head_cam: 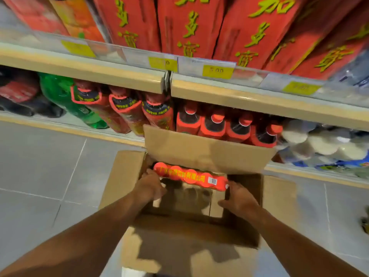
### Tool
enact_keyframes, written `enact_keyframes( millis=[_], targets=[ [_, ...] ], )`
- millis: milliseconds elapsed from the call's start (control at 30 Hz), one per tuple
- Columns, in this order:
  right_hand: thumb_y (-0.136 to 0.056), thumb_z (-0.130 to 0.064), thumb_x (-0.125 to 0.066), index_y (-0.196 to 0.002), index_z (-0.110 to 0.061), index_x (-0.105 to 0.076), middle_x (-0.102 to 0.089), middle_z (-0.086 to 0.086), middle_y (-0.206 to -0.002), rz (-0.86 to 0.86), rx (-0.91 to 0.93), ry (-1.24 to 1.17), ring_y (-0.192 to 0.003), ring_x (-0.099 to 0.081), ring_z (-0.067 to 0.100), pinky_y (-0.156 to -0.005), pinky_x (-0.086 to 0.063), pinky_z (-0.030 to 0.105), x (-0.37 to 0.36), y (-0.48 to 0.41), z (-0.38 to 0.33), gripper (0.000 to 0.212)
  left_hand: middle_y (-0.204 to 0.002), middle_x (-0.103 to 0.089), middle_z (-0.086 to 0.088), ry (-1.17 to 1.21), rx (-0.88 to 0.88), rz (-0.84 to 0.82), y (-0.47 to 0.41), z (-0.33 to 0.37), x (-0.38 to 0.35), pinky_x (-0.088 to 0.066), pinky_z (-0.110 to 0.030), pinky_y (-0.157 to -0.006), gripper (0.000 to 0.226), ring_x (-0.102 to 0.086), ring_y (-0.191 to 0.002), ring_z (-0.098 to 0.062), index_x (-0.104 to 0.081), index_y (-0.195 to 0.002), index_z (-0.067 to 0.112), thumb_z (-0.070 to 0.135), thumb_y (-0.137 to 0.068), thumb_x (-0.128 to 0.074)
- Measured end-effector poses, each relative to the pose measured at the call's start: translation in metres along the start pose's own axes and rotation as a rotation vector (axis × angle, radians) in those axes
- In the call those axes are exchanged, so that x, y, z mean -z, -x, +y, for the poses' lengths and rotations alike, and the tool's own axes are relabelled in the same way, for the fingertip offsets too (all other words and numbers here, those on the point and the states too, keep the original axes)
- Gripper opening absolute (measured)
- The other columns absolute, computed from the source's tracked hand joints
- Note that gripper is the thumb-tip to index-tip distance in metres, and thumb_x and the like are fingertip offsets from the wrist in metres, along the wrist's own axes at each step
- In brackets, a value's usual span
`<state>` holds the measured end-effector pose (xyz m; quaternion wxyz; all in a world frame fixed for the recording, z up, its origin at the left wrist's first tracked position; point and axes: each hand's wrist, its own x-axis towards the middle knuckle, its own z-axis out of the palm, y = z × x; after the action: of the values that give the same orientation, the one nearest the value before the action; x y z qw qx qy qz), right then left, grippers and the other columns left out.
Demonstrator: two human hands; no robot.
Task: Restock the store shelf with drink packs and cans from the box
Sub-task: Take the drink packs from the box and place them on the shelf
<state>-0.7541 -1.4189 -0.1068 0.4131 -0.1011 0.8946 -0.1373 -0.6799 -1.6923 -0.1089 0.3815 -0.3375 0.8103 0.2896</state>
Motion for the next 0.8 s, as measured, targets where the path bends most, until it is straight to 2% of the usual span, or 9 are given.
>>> enact_keyframes(
  millis=[33, 100, 233, 333, 433, 633, 800],
  targets=[
    [-0.082, -0.034, -0.078, -0.147, -0.018, -0.041, -0.053, 0.009, -0.141, -0.010, -0.058, 0.008, -0.127, -0.053, 0.025, -0.103, -0.041, 0.030, -0.013, -0.013, 0.008, 0.077, -0.152, -0.037, -0.022, 0.011, 0.073, 0.004, -0.016, 0.000, -0.012, -0.036, -0.039, -0.112, 0.093, -0.039, -0.140, -0.034, -0.013, -0.151, -0.007, 0.030, -0.088, -0.071],
    [-0.080, -0.036, -0.080, -0.148, -0.021, -0.037, -0.049, 0.007, -0.142, 0.001, -0.136, 0.015, -0.125, -0.054, 0.025, -0.102, -0.046, 0.034, -0.034, -0.033, 0.021, 0.082, -0.150, -0.038, -0.022, 0.085, 0.122, 0.039, -0.043, -0.002, -0.030, -0.035, -0.038, -0.112, 0.092, -0.039, -0.140, -0.034, -0.012, -0.150, -0.007, 0.027, -0.088, -0.071],
    [-0.079, -0.039, -0.080, -0.149, -0.021, -0.032, -0.046, 0.005, -0.145, 0.048, -0.184, 0.039, -0.126, -0.055, 0.025, -0.102, -0.050, 0.038, -0.058, -0.064, 0.038, 0.086, -0.141, -0.049, -0.022, 0.210, 0.161, 0.133, -0.082, -0.011, -0.053, -0.038, -0.035, -0.104, 0.087, -0.048, -0.133, -0.035, -0.018, -0.150, -0.002, 0.021, -0.085, -0.073],
    [-0.079, -0.039, -0.079, -0.150, -0.017, -0.031, -0.047, 0.007, -0.145, 0.090, -0.196, 0.053, -0.127, -0.055, 0.028, -0.101, -0.050, 0.041, -0.066, -0.085, 0.046, 0.089, -0.132, -0.058, -0.021, 0.312, 0.127, 0.195, -0.104, -0.014, -0.066, -0.043, -0.037, -0.097, 0.083, -0.055, -0.123, -0.038, -0.026, -0.149, 0.006, 0.018, -0.083, -0.074],
    [-0.078, -0.039, -0.080, -0.147, -0.017, -0.035, -0.051, 0.007, -0.141, 0.104, -0.206, 0.042, -0.125, -0.056, 0.029, -0.100, -0.050, 0.042, -0.072, -0.103, 0.050, 0.086, -0.129, -0.061, -0.018, 0.392, 0.111, 0.258, -0.120, -0.014, -0.073, -0.045, -0.040, -0.098, 0.074, -0.057, -0.120, -0.038, -0.036, -0.145, 0.013, 0.018, -0.082, -0.073],
    [-0.079, -0.033, -0.081, -0.134, -0.020, -0.048, -0.065, 0.003, -0.124, 0.196, -0.216, -0.075, -0.115, -0.063, 0.026, -0.096, -0.054, 0.044, -0.084, -0.113, 0.049, 0.066, -0.121, -0.065, -0.017, 0.298, 0.036, 0.366, -0.130, -0.025, -0.083, -0.047, -0.043, -0.096, 0.051, -0.059, -0.115, -0.038, -0.044, -0.136, 0.015, 0.012, -0.089, -0.063],
    [-0.078, -0.030, -0.083, -0.132, -0.021, -0.050, -0.067, 0.002, -0.121, 0.184, -0.217, -0.100, -0.114, -0.064, 0.025, -0.096, -0.054, 0.042, -0.073, -0.101, 0.049, 0.064, -0.118, -0.065, -0.020, 0.202, -0.029, 0.367, -0.114, -0.029, -0.076, -0.047, -0.045, -0.092, 0.045, -0.060, -0.111, -0.041, -0.046, -0.128, 0.007, 0.014, -0.089, -0.068]
  ],
)
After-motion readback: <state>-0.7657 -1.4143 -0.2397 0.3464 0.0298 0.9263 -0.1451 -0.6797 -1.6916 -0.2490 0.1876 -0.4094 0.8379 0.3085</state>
